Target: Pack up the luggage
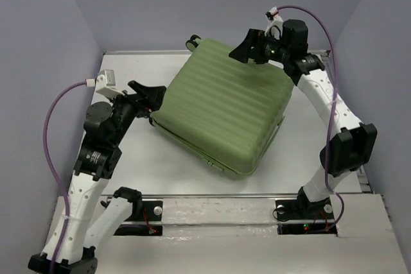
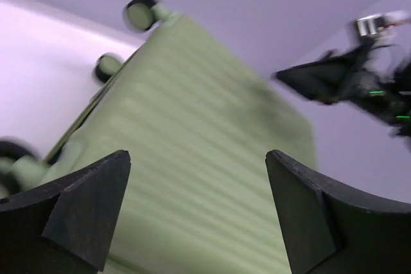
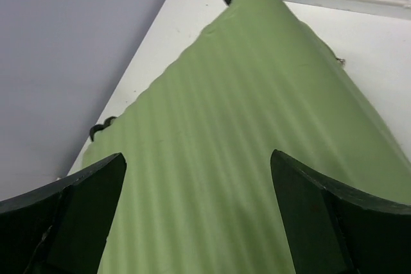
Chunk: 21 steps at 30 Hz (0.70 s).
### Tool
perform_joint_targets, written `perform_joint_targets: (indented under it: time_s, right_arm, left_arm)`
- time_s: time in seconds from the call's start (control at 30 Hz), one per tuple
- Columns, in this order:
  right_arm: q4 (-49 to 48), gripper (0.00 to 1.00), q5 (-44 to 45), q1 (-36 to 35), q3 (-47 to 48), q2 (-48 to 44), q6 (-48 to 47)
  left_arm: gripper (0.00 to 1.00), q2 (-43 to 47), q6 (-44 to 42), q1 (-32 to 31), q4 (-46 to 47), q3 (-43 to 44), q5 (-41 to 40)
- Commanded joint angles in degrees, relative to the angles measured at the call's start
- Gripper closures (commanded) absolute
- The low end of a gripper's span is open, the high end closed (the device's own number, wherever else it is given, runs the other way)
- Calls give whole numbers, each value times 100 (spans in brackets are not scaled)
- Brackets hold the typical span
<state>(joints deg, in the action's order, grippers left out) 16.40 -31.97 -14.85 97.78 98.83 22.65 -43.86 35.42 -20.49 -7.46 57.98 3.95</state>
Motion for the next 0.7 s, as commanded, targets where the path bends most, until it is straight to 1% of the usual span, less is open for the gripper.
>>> perform_joint_targets:
  time_s: [0.0,0.03,0.07,0.1,0.13,0.17,0.2,0.23,0.27,0.3,0.33,0.37,0.4,0.43,0.47,0.5,0.53,0.57,0.6,0.67]
  right_arm:
    - [250,0,-73,-79,-291,-960,-24]
    - [214,2,-29,-79,-529,-1388,-16]
    - [171,4,14,-79,-793,-1636,-15]
    - [5,7,102,-140,-1439,-1891,-15]
    - [-93,13,146,-193,-1776,-2172,19]
    - [-163,34,190,-263,-2102,-2444,37]
    - [-242,44,269,-525,-2409,-2987,20]
    - [-260,49,470,-684,-2700,-3236,-24]
    - [-269,55,585,-877,-3216,-3482,-76]
    - [-243,57,812,-1297,-3439,-3902,-112]
    - [-226,56,945,-1510,-3650,-4080,-147]
    - [-208,53,1060,-1695,-4000,-4238,-156]
    - [-199,50,1130,-1888,-4160,-4431,-147]
    - [-199,45,1183,-2055,-4292,-4486,-165]
    - [-199,35,1323,-2361,-4406,-4512,-174]
    - [-208,30,1455,-2512,-4599,-4504,-174]
    - [-225,26,1491,-2644,-4688,-4478,-174]
    - [-243,21,1509,-2872,-4758,-4451,-200]
    - [-286,18,1535,-2970,-4872,-4416,-217]
    - [-322,13,1588,-3128,-4926,-4320,-235]
  left_arm:
    - [1,324,114,1104,-54,-1348,1237]
    - [1,447,271,1300,25,-1594,1371]
    - [1,648,368,1485,200,-2058,1485]
    - [1,720,456,1661,280,-2262,1730]
    - [1,781,544,1810,359,-2421,1819]
    - [1,817,684,1994,429,-2553,1864]
    - [1,817,755,2188,613,-2755,1908]
    - [1,791,834,2268,710,-2826,1917]
    - [1,678,922,2382,1024,-2940,1926]
    - [1,598,1088,2418,1184,-2985,1961]
    - [1,502,1177,2436,1377,-3029,1970]
    - [1,275,1265,2453,1771,-3090,1978]
    - [1,151,1414,2453,1931,-3108,1970]
    - [1,1,1476,2462,2116,-3091,1952]
    - [1,-122,1546,2453,2283,-3091,1926]
    - [1,-376,1686,2453,2615,-3099,1865]
    - [1,-509,1766,2462,2801,-3108,1856]
    - [1,-623,1854,2453,2968,-3126,1855]
    - [1,-868,1933,2462,3222,-3126,1864]
    - [1,-1098,2117,2453,3435,-3117,1908]
